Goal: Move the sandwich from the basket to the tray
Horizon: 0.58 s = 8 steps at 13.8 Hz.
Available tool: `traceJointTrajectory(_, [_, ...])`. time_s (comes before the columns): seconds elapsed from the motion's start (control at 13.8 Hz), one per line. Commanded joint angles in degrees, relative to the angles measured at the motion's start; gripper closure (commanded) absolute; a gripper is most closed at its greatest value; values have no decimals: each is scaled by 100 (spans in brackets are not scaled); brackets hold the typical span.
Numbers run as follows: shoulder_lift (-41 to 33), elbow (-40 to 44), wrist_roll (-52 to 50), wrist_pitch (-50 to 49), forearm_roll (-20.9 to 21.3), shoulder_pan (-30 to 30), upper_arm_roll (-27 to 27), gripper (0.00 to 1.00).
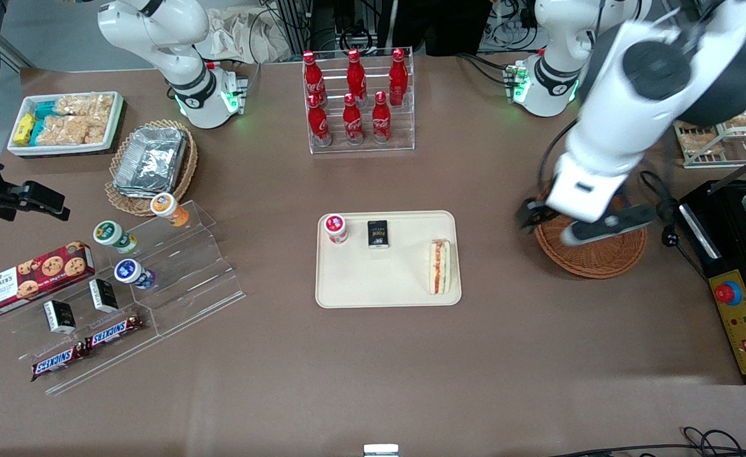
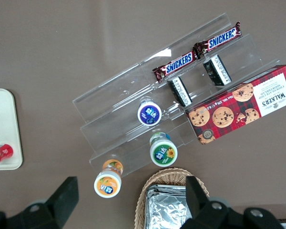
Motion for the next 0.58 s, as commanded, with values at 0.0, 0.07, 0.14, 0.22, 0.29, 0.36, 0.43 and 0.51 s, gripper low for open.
traceJointTrajectory(0.0, [-431, -227, 1388, -312, -176, 1, 515, 0])
traceJointTrajectory(0.07, [-458, -175, 1986, -531, -307, 19, 796, 0])
traceJointTrajectory(0.14, [-510, -148, 2496, -673, -378, 19, 1086, 0])
traceJointTrajectory(0.22, [-546, -122, 2789, -744, -378, 19, 1262, 0])
traceJointTrajectory(0.29, [-502, 0, 2844, -744, -370, 28, 1334, 0])
traceJointTrajectory(0.36, [-424, 236, 2862, -831, -370, 28, 1369, 0])
traceJointTrajectory(0.43, [-353, 404, 2879, -919, -274, 37, 1370, 0])
traceJointTrajectory(0.51, [-300, 510, 2871, -929, -264, 37, 1370, 0])
